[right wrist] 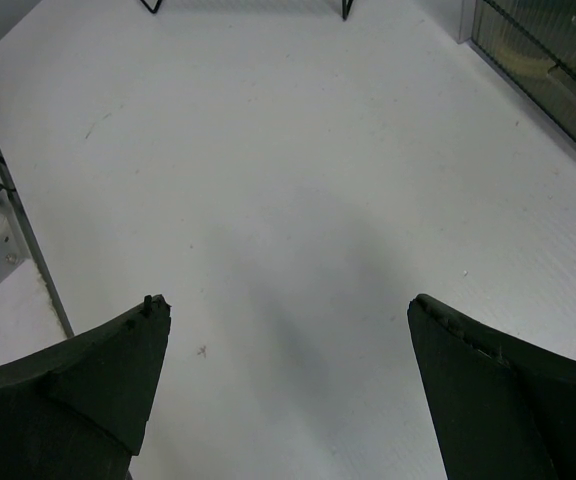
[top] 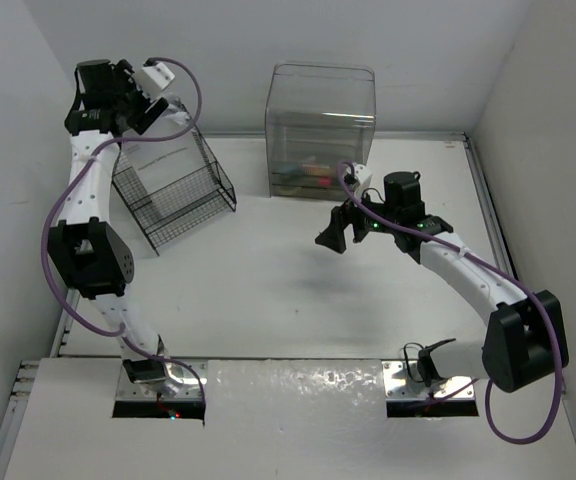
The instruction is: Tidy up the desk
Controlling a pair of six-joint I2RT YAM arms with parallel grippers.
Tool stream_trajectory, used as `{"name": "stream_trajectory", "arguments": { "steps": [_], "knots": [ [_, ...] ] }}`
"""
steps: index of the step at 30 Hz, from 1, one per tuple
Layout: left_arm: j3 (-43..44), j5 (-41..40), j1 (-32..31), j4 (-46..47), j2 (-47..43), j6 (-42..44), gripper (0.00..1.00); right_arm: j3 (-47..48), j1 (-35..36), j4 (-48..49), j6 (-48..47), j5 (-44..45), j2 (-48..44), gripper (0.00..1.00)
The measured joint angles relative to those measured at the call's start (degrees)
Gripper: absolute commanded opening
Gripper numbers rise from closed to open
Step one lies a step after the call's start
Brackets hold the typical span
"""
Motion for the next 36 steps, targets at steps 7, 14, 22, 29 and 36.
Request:
{"name": "stream_trajectory", "arguments": {
  "steps": [7,14,22,29,36],
  "knots": [
    [-0.8,-1.3,0.1,0.2,0.0,-0.5,0.71,0.0,0.0,-0.3,-0.1,-0.2,0.0,0.99],
    [-1.4,-8.1,0.1,4.3,-2.9,-6.2,0.75,0.0,0.0,-1.6,0.1,3.1,0.0,0.99],
    [-8.5,-14.7,0.6,4.9,-19.0,-17.5,0.79,-4.9,0.0,-4.7,2.9,18.5,-1.3,0.99],
    [-30.0,-0.5,0.1,-2.6,-41.2,-21.0,0.79,-11.8,-5.1,-9.3,6.4,33.8,-4.5,0.99],
    [-59.6,7.1,-0.8,-6.4,-48.2,-20.7,0.80,-25.3,-15.5,-9.0,9.3,47.2,-20.0,0.99]
  ]
}}
